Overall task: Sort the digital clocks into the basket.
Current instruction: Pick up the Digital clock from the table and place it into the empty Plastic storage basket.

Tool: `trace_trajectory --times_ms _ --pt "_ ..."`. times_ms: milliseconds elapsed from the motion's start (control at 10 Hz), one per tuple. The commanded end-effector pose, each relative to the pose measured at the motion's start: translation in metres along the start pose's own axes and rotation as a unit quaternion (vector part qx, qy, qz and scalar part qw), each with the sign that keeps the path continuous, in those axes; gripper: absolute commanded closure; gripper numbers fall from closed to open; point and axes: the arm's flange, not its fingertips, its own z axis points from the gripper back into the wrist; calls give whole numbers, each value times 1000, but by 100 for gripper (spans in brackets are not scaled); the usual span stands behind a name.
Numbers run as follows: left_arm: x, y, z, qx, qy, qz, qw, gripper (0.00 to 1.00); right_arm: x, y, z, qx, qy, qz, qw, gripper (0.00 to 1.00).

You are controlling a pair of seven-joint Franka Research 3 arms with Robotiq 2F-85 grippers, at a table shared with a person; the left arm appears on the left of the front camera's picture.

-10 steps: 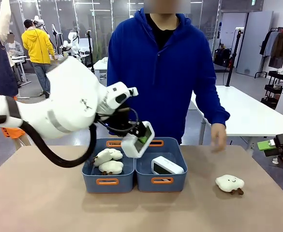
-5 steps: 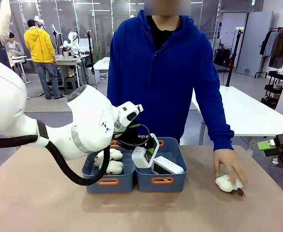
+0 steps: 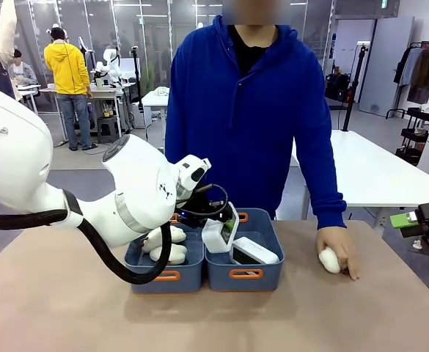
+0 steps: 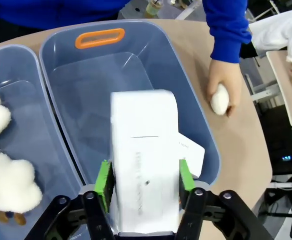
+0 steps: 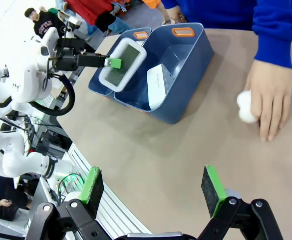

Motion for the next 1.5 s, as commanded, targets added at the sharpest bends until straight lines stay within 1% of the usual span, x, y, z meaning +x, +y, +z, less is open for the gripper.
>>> trace_trajectory --times_ms 0,100,300,400,500,700,900,1000,1100,1200,1400 --pt "5 -1 5 -14 -16 12 1000 2 -1 0 1 3 0 5 1000 0" --pt "4 1 9 -21 -12 11 1000 0 -1 0 1 3 0 5 1000 0" --pt "6 9 22 -24 -19 20 999 0 -1 0 1 3 0 5 1000 0" --pt "7 17 36 -30 -26 29 999 0 -1 0 1 3 0 5 1000 0" --pt "4 25 54 -42 -16 35 998 0 -1 0 1 3 0 5 1000 0" --pt "-7 55 112 -74 0 41 996 0 -1 0 1 3 0 5 1000 0" --pt "-22 104 194 -130 47 32 990 0 -1 0 1 3 0 5 1000 0" --pt "-32 123 224 -138 73 15 988 0 -1 0 1 3 0 5 1000 0" --pt "-45 139 245 -157 68 8 985 0 -1 0 1 3 0 5 1000 0" --pt "-59 156 268 -162 68 -7 984 0 -1 0 1 3 0 5 1000 0" --pt "-90 204 327 -211 25 22 977 0 -1 0 1 3 0 5 1000 0"
